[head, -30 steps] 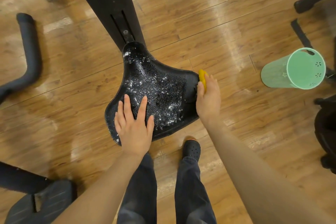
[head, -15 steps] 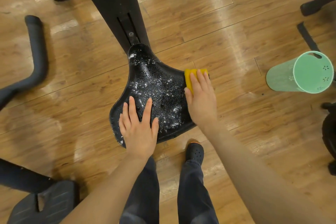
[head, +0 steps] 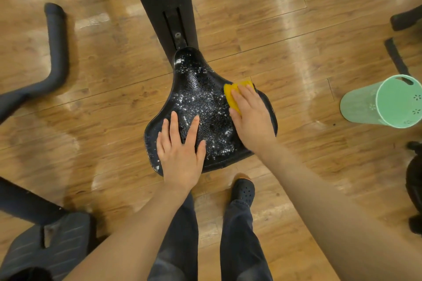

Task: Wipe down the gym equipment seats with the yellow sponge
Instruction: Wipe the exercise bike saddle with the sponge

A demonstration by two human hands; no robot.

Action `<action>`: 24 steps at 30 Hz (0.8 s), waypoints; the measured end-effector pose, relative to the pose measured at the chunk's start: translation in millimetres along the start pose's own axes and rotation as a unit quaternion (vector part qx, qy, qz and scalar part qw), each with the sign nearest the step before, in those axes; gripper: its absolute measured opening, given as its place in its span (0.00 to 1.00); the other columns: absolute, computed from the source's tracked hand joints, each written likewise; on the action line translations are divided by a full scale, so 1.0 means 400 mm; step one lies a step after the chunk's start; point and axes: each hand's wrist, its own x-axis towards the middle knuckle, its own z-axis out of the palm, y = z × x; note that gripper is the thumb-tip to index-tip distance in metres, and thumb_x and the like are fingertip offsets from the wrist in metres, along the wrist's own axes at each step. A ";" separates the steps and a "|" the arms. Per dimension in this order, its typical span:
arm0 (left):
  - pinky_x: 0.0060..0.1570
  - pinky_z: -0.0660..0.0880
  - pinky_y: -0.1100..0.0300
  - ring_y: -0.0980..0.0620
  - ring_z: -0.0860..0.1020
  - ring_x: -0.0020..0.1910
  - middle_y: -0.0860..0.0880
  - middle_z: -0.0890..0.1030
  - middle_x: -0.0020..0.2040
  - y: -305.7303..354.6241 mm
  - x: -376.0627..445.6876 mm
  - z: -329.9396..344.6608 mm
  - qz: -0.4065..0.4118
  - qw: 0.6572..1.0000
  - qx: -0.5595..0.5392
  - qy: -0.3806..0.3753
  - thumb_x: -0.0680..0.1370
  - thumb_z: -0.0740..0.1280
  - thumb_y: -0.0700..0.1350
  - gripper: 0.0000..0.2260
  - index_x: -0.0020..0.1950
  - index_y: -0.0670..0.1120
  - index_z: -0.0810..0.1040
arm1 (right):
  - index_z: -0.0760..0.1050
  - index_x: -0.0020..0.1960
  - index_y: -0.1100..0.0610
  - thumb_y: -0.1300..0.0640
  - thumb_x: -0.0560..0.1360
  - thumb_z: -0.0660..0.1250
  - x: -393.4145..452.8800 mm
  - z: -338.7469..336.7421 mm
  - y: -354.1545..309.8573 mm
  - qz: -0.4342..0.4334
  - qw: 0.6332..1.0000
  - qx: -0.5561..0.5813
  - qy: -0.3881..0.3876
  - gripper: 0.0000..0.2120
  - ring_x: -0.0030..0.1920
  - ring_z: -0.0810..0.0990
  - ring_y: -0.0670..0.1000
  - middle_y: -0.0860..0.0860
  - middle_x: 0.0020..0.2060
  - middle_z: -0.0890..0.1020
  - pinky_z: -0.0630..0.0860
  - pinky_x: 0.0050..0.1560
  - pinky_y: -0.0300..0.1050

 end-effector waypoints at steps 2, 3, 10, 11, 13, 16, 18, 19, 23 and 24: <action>0.71 0.53 0.42 0.41 0.53 0.76 0.43 0.53 0.78 -0.001 0.000 0.001 0.001 1.000 -0.005 0.003 0.79 0.51 0.58 0.24 0.76 0.58 0.59 | 0.65 0.72 0.60 0.54 0.80 0.58 0.052 -0.010 -0.008 0.006 1.000 0.005 -0.012 0.22 0.74 0.60 0.56 0.57 0.72 0.66 0.53 0.74 0.48; 0.71 0.53 0.42 0.41 0.52 0.77 0.43 0.53 0.78 -0.003 0.000 0.002 0.002 1.000 -0.006 0.004 0.79 0.51 0.58 0.24 0.76 0.58 0.59 | 0.65 0.72 0.60 0.53 0.81 0.58 0.055 -0.010 -0.012 0.007 1.000 0.004 -0.009 0.22 0.74 0.60 0.56 0.56 0.72 0.66 0.53 0.74 0.48; 0.72 0.53 0.42 0.41 0.52 0.77 0.43 0.52 0.78 -0.001 0.000 0.004 0.001 1.000 0.001 0.009 0.79 0.51 0.58 0.24 0.76 0.58 0.58 | 0.66 0.72 0.59 0.44 0.80 0.53 -0.133 0.022 -0.018 0.007 0.999 -0.022 0.022 0.27 0.75 0.58 0.54 0.55 0.73 0.66 0.58 0.74 0.54; 0.72 0.53 0.42 0.41 0.52 0.77 0.43 0.52 0.78 0.001 -0.001 0.003 0.002 1.000 0.003 0.010 0.79 0.50 0.58 0.24 0.76 0.57 0.58 | 0.66 0.72 0.59 0.43 0.80 0.51 -0.128 0.021 -0.024 0.014 1.000 -0.017 0.021 0.28 0.75 0.57 0.54 0.54 0.73 0.65 0.56 0.74 0.53; 0.72 0.52 0.42 0.41 0.52 0.77 0.43 0.52 0.78 0.003 -0.001 0.002 0.002 1.000 0.006 0.012 0.79 0.50 0.58 0.25 0.76 0.57 0.58 | 0.64 0.73 0.58 0.43 0.80 0.49 -0.084 0.021 -0.032 0.014 0.999 -0.024 0.018 0.28 0.75 0.57 0.54 0.54 0.73 0.64 0.56 0.74 0.53; 0.72 0.54 0.42 0.40 0.53 0.77 0.42 0.54 0.78 0.003 -0.002 0.002 0.004 1.000 0.016 0.015 0.79 0.50 0.58 0.25 0.76 0.57 0.58 | 0.62 0.74 0.58 0.47 0.82 0.49 0.019 0.012 -0.034 0.023 0.999 -0.044 0.003 0.25 0.76 0.57 0.54 0.54 0.74 0.64 0.56 0.74 0.53; 0.71 0.54 0.42 0.40 0.53 0.76 0.42 0.54 0.78 0.003 -0.001 0.002 0.004 1.000 0.019 0.018 0.79 0.50 0.58 0.24 0.76 0.57 0.58 | 0.61 0.75 0.58 0.49 0.82 0.51 0.063 0.012 -0.038 0.037 0.998 -0.045 -0.005 0.23 0.76 0.56 0.54 0.54 0.74 0.63 0.55 0.75 0.52; 0.72 0.54 0.42 0.40 0.53 0.77 0.42 0.54 0.78 0.003 0.000 0.002 0.003 1.000 0.018 0.018 0.79 0.50 0.58 0.24 0.76 0.57 0.59 | 0.61 0.74 0.58 0.50 0.82 0.51 0.061 0.016 -0.043 0.045 0.998 -0.040 0.004 0.23 0.76 0.56 0.54 0.54 0.74 0.64 0.55 0.75 0.52; 0.72 0.52 0.43 0.41 0.52 0.77 0.42 0.53 0.78 0.003 -0.002 0.000 0.002 1.000 0.012 0.009 0.79 0.50 0.58 0.24 0.76 0.57 0.58 | 0.69 0.70 0.61 0.53 0.80 0.56 -0.083 0.049 -0.058 0.036 0.996 -0.045 0.069 0.21 0.73 0.63 0.57 0.57 0.70 0.70 0.64 0.71 0.54; 0.72 0.52 0.43 0.41 0.51 0.77 0.42 0.53 0.78 0.004 -0.001 -0.001 0.001 1.000 0.009 0.007 0.79 0.50 0.58 0.24 0.76 0.57 0.58 | 0.69 0.70 0.61 0.53 0.80 0.56 -0.127 0.059 -0.059 0.027 0.996 -0.051 0.066 0.21 0.73 0.62 0.57 0.57 0.70 0.70 0.64 0.71 0.55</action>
